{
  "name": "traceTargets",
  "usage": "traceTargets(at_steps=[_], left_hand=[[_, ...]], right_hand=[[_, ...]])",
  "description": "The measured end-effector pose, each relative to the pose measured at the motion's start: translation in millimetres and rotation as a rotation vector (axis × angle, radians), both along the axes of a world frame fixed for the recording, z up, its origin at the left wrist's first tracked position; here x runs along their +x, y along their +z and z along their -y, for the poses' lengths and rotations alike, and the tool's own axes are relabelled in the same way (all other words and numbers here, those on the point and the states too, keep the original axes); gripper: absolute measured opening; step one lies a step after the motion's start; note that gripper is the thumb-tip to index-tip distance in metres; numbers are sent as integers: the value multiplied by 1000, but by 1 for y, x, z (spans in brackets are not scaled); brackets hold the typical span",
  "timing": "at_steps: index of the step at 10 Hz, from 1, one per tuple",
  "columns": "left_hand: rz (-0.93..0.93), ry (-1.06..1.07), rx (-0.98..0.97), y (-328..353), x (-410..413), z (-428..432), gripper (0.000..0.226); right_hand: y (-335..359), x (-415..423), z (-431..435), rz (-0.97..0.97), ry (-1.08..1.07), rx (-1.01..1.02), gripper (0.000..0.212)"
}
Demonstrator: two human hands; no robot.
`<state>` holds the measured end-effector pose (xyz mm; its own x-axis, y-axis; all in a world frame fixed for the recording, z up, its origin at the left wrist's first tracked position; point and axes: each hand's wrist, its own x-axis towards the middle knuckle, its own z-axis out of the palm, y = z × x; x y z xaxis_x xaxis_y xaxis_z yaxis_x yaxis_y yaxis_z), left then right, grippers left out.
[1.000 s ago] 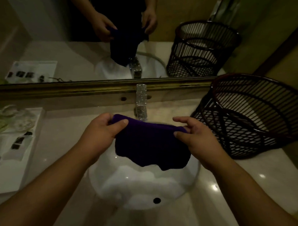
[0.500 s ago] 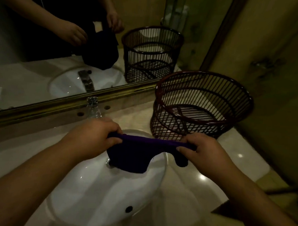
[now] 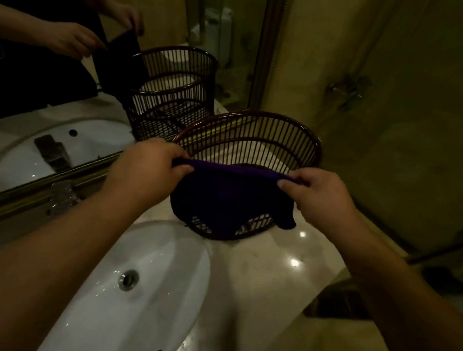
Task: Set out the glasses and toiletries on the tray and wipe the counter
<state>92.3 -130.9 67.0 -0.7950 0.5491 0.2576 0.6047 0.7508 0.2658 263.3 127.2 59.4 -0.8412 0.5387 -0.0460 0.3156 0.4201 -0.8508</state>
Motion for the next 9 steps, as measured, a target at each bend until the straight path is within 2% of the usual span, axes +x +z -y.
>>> traceTargets(at_steps=[1, 2, 3, 4, 5, 6, 7, 8, 9], left_hand=[[-43, 36, -42, -1, -5, -24, 27], [-59, 36, -5, -6, 1, -34, 40], [14, -112, -75, -8, 15, -36, 74], [147, -255, -286, -10, 22, -36, 62], [117, -282, -333, -13, 24, -35, 36], [91, -278, -303, -14, 25, -35, 33], [90, -263, -292, -18, 27, -34, 33], [79, -253, -257, -15, 31, -35, 42], [34, -244, -212, -1, 41, -42, 72]], right_hand=[[-2, -16, -13, -4, -103, 44, 7], [-9, -20, -11, 42, -151, 257, 18], [-14, -14, -3, 2, 1, 694, 50], [-16, -14, 2, 113, 378, 762, 52], [-21, -17, 4, 182, 464, 803, 36], [-20, -20, 7, 180, 428, 818, 34], [-23, -19, 8, 186, 423, 813, 34], [-15, -16, 9, 180, 392, 765, 40], [-2, -2, 8, 133, 294, 745, 65]])
